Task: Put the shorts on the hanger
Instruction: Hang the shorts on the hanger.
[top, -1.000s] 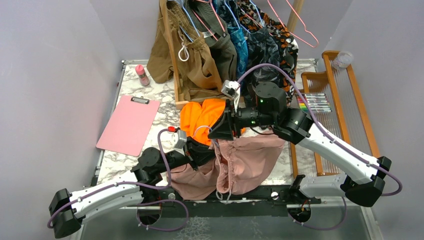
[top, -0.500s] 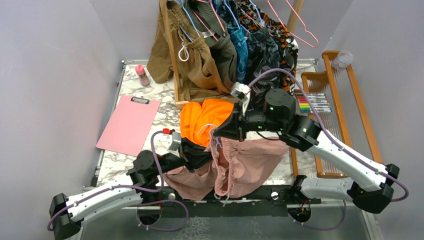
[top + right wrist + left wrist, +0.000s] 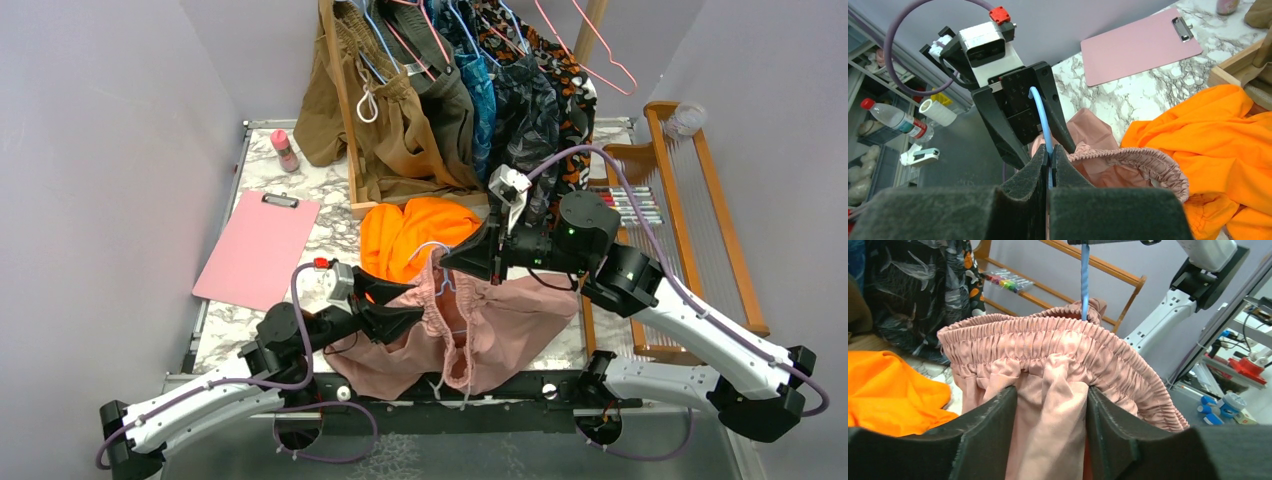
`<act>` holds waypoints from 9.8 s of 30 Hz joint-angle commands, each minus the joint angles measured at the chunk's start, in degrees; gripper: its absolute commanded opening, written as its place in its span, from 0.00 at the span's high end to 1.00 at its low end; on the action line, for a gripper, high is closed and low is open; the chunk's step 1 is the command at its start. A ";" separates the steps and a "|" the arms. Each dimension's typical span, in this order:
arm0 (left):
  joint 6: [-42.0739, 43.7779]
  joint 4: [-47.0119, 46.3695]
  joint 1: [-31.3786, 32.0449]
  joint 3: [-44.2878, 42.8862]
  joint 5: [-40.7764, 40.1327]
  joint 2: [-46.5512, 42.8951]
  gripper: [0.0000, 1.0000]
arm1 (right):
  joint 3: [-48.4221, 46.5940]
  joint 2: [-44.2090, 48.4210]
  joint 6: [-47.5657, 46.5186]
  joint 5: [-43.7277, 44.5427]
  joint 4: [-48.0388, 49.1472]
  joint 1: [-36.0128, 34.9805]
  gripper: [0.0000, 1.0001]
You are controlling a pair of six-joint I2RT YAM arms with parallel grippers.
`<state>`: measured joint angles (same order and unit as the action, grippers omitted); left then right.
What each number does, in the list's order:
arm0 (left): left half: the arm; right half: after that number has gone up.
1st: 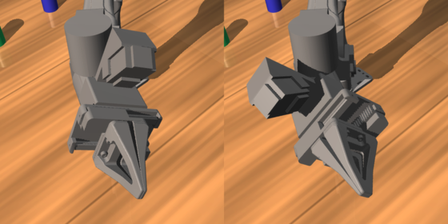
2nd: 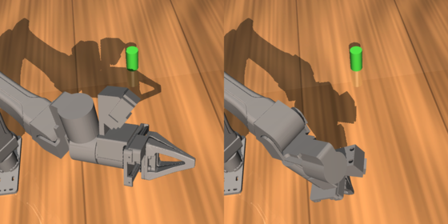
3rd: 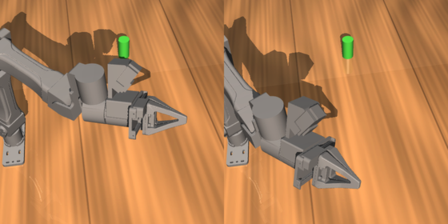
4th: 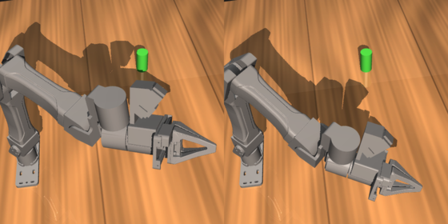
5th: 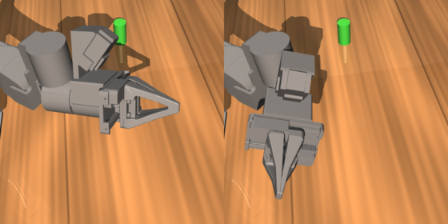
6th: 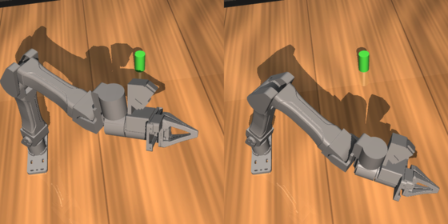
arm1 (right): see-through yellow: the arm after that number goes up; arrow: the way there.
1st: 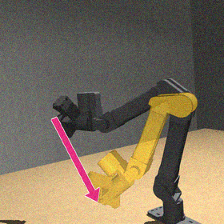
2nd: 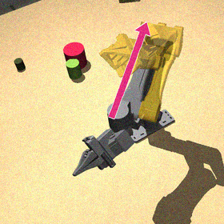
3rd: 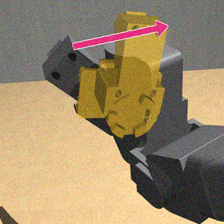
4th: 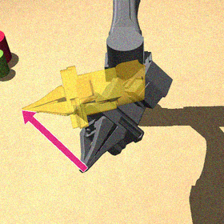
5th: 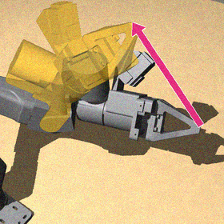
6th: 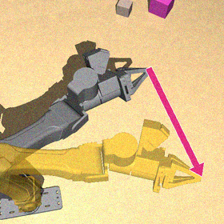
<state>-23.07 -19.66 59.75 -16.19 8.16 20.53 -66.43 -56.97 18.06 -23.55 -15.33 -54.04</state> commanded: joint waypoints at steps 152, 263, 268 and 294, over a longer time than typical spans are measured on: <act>19.49 20.96 0.02 -33.19 17.98 28.79 1.00 | 16.74 18.21 7.03 5.88 18.18 0.00 0.98; 32.66 47.32 0.06 -62.75 22.14 36.92 1.00 | -9.68 10.15 -17.66 -2.85 -11.47 0.03 0.38; 32.14 46.58 0.00 -61.60 23.02 36.95 1.00 | -5.02 10.39 -13.82 -4.17 -3.20 0.00 0.41; 31.62 42.67 0.01 -53.69 21.40 32.54 0.80 | 2.42 10.74 -6.72 -0.11 9.99 -0.01 0.99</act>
<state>8.10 24.12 59.75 -71.44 30.46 57.32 -63.51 -48.90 9.96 -27.42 -9.76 -54.13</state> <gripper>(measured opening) 0.066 0.033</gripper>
